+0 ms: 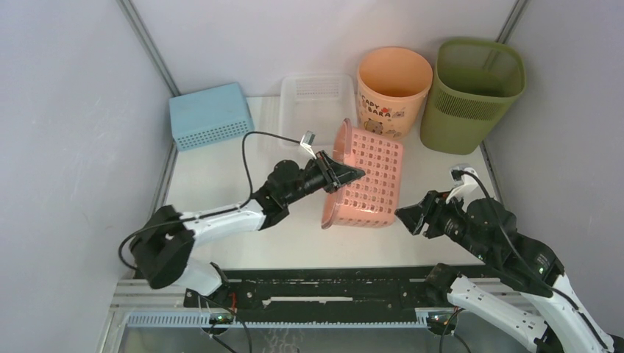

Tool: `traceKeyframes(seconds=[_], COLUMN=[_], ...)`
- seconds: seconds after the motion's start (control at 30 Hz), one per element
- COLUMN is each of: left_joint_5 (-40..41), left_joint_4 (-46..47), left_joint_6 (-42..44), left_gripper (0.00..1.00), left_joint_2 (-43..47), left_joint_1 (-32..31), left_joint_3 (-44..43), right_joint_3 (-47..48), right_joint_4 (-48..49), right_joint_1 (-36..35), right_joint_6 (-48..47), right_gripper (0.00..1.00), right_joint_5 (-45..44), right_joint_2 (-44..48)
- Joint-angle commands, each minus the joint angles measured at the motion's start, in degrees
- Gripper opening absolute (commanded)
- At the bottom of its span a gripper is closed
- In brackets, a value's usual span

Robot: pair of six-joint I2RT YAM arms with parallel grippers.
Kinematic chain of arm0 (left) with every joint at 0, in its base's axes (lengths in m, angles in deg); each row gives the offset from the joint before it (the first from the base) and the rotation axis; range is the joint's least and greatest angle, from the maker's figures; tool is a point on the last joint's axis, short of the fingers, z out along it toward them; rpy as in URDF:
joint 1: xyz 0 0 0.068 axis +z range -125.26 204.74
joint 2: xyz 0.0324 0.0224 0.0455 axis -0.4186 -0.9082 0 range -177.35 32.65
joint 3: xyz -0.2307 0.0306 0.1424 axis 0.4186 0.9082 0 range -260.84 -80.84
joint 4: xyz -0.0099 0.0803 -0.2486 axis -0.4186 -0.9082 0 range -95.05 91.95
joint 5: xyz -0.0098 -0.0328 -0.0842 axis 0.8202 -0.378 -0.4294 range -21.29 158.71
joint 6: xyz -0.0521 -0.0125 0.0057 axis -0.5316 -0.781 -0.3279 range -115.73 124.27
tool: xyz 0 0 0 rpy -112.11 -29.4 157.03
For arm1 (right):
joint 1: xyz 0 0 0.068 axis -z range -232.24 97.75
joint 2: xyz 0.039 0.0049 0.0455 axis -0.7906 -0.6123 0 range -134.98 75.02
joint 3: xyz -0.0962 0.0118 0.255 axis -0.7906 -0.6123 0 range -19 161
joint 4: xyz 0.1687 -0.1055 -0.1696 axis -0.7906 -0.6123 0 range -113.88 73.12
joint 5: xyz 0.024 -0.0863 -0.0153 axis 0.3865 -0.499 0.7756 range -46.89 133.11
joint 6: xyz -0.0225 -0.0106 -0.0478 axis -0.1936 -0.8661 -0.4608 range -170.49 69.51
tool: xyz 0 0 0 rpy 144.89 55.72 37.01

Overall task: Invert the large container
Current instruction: Turn the container upside down at the center of the board.

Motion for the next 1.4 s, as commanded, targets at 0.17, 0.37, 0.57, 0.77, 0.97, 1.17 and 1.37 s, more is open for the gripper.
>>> traceKeyframes(seconds=[0.17,0.37,0.57,0.77,0.97,1.17,1.37], left_joint_5=[-1.0,2.2,6.6,9.9,12.9,14.1,12.5], left_joint_4=[52.5,53.4,54.8,55.0,55.3,55.5,55.5], left_joint_6=[-22.5,-22.4,-30.0,-38.1,-42.8,-44.5,-41.7], left_gripper=[0.0,0.0,0.0,0.0,0.0,0.0,0.0], left_joint_2=[-19.3,-23.4,-34.4,-44.2,-51.4,-53.2,-48.3], left_joint_1=[0.3,-1.4,-4.4,-7.1,-9.8,-10.6,-10.8], left_joint_3=[0.7,-4.3,-16.7,-26.7,-31.5,-28.0,-18.3], right_joint_3=[2.2,3.2,5.8,11.2,12.8,12.8,11.9], right_joint_4=[-1.6,-2.3,-3.5,-7.5,-8.6,-9.3,-9.1], right_joint_1=[0.4,0.4,0.4,0.4,0.4,0.4,0.4], right_joint_6=[-1.0,-1.5,-2.1,-2.7,-2.8,-2.7,-2.6], right_gripper=[0.61,0.61,0.61,0.61,0.61,0.61,0.61], right_joint_5=[-1.8,-2.8,-3.4,-5.4,-5.8,-6.1,-6.0], right_joint_2=[-0.6,-1.1,-2.0,-1.9,-2.2,-2.0,-1.9])
